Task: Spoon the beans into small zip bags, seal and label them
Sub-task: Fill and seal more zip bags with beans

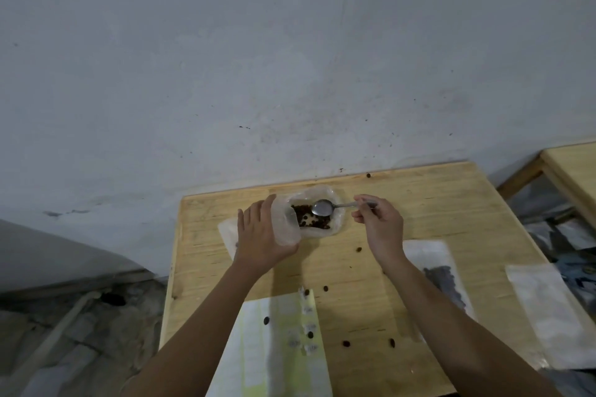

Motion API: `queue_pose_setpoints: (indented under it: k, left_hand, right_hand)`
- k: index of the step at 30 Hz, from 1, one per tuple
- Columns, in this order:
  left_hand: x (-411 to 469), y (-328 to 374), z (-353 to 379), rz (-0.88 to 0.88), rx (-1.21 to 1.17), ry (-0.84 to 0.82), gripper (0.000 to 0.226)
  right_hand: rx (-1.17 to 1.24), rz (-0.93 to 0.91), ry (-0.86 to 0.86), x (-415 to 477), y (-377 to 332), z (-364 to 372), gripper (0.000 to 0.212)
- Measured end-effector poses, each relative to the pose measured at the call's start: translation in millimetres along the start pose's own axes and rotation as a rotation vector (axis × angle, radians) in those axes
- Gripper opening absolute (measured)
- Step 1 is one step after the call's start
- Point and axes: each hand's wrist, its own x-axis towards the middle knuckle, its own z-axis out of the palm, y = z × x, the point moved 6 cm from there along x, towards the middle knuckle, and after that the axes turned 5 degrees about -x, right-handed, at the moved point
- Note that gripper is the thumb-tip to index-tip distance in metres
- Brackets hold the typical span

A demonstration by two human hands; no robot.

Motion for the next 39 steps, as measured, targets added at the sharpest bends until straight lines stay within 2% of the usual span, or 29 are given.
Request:
queue_pose_setpoints:
  k: [3, 5, 15, 19, 23, 27, 34, 36, 39]
  left_hand:
    - [-4.7, -6.8, -6.5, 0.035, -0.030, 0.021, 0.110]
    - [-7.7, -9.6, -9.5, 0.049, -0.051, 0.024, 0.109]
    - [-16.1, -10.8, -14.5, 0.090, -0.090, 0.014, 0.104]
    - [-13.6, -10.6, -13.6, 0.087, -0.053, 0.023, 0.104]
    - [-4.8, -16.6, -5.1, 0.050, 0.054, 0.003, 0.106]
    - [3.4, -17.5, 6.0, -0.041, 0.135, -0.041, 0.105]
    - [12.0, 2.4, 21.0, -0.008, 0.130, -0.066, 0.101]
    - [13.1, 7.6, 22.5, 0.017, 0.109, -0.068, 0.100]
    - [13.8, 14.8, 20.0, 0.025, 0.071, -0.058, 0.095]
  right_hand:
    - [-0.121, -0.052, -0.007, -5.8, 6.4, 16.1, 0.015]
    - [-0.108, 0.000, 0.005, -8.2, 14.2, 23.9, 0.016]
    - [0.316, 0.537, -0.025, -14.2, 52.3, 52.8, 0.014]
    - [0.445, 0.612, 0.032, -10.8, 48.2, 44.2, 0.011]
    - [0.441, 0.559, 0.081, -2.1, 39.3, 24.4, 0.013]
    - [0.452, 0.454, 0.056, 5.1, 19.0, 4.2, 0.014]
    - [0.312, 0.131, -0.211, 1.0, -20.1, -3.4, 0.016]
    - [0.268, 0.083, -0.197, 0.6, -23.5, -6.3, 0.015]
    - [0.262, 0.061, -0.081, 2.8, -23.0, -15.8, 0.014]
